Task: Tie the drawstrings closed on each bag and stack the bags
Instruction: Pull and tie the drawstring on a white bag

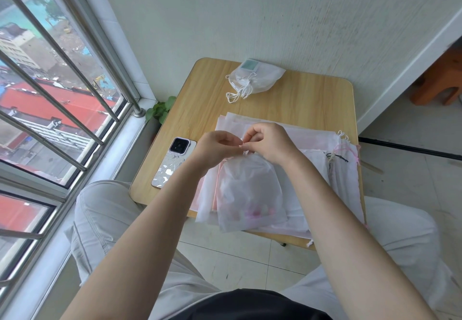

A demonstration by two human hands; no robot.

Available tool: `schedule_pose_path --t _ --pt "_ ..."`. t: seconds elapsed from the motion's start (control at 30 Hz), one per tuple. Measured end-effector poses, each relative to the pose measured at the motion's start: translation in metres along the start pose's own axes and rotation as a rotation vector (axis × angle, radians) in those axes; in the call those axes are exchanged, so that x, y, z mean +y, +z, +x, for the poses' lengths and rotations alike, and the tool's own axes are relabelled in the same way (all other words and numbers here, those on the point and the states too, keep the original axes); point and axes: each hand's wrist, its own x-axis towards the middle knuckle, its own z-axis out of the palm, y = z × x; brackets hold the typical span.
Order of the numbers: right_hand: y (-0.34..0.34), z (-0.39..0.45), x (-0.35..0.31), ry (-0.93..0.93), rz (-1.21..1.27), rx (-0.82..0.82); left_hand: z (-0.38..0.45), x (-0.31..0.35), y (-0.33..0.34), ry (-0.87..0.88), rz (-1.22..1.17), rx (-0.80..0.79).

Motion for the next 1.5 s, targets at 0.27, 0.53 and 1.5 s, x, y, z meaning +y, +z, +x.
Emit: schedule_pose_path --t 0.27,0.53,1.5 --pt "0.001 -0.001 -0.011 -0.058 -0.349 -0.064 0.001 -0.001 0.009 0.063 0.113 0.115" --pt "-0.006 0.002 -0.009 0.054 -0.236 -0.246 0.000 -0.003 0.010 0.198 0.311 0.109" --pt "-0.004 0.004 0.015 0.349 0.516 -0.278 0.001 -0.008 0.019 0.212 0.382 0.221"
